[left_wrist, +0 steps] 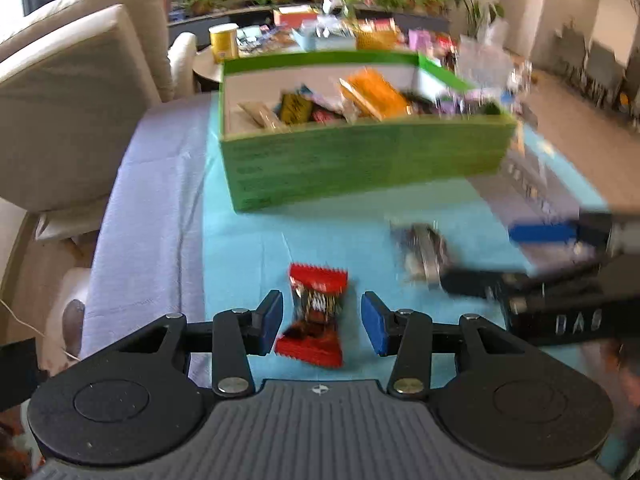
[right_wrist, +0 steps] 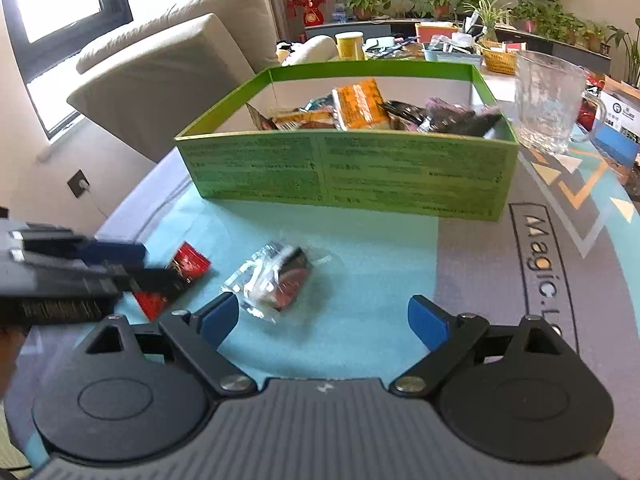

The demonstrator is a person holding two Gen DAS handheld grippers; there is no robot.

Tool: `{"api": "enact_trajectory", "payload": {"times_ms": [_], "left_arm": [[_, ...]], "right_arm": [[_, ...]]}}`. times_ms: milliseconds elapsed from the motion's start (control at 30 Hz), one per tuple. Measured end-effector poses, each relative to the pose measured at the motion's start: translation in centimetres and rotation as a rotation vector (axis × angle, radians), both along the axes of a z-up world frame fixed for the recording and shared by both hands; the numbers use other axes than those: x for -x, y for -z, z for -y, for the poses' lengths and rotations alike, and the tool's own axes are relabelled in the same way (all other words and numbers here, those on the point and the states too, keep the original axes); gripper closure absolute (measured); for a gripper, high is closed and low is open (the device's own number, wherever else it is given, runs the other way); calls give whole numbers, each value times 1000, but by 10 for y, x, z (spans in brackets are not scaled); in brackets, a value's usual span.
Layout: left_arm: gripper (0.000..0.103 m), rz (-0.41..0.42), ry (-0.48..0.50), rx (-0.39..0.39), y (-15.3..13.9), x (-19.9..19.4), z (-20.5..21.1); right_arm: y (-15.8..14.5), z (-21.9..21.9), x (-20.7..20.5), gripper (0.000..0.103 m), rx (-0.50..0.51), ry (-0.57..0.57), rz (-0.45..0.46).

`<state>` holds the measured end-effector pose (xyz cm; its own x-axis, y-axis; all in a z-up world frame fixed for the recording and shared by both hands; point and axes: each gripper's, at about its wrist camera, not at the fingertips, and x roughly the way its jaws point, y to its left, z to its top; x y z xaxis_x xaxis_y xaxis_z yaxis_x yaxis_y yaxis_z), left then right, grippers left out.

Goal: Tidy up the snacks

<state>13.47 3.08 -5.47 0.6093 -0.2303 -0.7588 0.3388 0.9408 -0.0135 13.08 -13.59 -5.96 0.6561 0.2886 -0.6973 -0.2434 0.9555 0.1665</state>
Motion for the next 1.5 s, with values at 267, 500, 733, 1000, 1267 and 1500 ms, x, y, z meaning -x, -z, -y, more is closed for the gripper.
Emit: {"api": "enact_trajectory", "payload": {"times_ms": [267,500,733,1000,1267,1500], "left_arm": [[80,18,-72,61,2,1,-20],[80,61,-157,86,-11,2,-40],[80,27,-167,82,-7,-2,-40],[80,34,-155,86,-9,-3,-34],[80,36,-143,82,-13,-3,-26],[80,71,-125,86,-26,-6,-17]], "right_arm": [[-4,-29,-13,38,38,-6,16],[2,-46,-21,38,67,-19,3],[11,-56,-16,38,131,-43,19],[3,-34,-9,49,91,0,39],[-16,-24,-5,49,65,16,92],[-44,-12,-16,49,51,34,201]]}}
